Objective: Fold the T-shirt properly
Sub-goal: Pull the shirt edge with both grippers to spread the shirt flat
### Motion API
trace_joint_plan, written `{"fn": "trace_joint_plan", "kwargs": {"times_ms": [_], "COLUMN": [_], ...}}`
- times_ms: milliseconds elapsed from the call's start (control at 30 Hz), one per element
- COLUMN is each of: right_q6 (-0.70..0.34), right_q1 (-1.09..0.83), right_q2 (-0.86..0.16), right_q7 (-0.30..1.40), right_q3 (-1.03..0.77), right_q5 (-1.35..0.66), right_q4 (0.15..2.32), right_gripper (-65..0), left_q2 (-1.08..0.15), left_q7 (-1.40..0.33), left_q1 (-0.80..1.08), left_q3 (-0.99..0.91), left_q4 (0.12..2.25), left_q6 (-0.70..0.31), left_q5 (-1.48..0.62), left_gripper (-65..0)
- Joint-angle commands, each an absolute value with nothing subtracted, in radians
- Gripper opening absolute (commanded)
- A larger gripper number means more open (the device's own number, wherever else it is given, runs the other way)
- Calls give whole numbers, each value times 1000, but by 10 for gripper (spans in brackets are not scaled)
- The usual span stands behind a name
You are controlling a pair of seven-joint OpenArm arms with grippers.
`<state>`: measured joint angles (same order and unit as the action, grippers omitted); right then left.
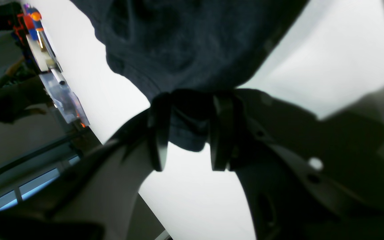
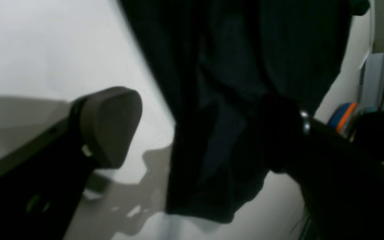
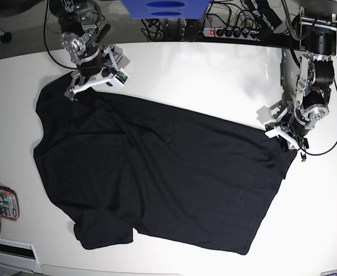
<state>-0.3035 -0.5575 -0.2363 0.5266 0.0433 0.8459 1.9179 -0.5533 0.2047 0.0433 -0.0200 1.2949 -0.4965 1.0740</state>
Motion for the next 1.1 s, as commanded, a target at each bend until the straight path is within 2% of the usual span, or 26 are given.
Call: {"fn": "trace_joint_plan", "kwargs": {"times_ms": [0,67,133,500,700,933,1000,1067], "right_q6": [-305,-306,-306,-306,-308,-325,-371,-383], "right_q1": [-553,-553,-553,-550,-555,-564,-562,-562], "right_q2": [-242,-242,-242,-245,-255,-294,-315,-341], "right_q7": [521,521,521,522,524,562,601,634], "right_q3": [42,44,44,38,47,50,79,110], "right_q5": [846,846,846,852,1032,1040,1040,1036], "right_q4": [1936,1936,1936,1917,1873,1865,1863,1863], "right_gripper": [-86,-87,-87,-87,-87,-91,-146,-260], "left_q2": [-564,-564,-564,-564,-564,-564,-564,-564], "left_q7": [203,203,203,203,203,203,203,203], "left_q1": [42,44,44,42,44,44,44,44], "left_q3": [-12,-7,-12,-44,-47,-47,-47,-47], "left_q4": [1294,1294,1294,1297,1297,1297,1297,1297], "left_q6": [-524,-524,-524,-524,-524,-524,-524,-524], "left_q5": [1076,1076,1076,1067,1067,1067,1067,1067], "left_gripper": [-467,-523,-650,-650,-650,-650,-650,-650]}}
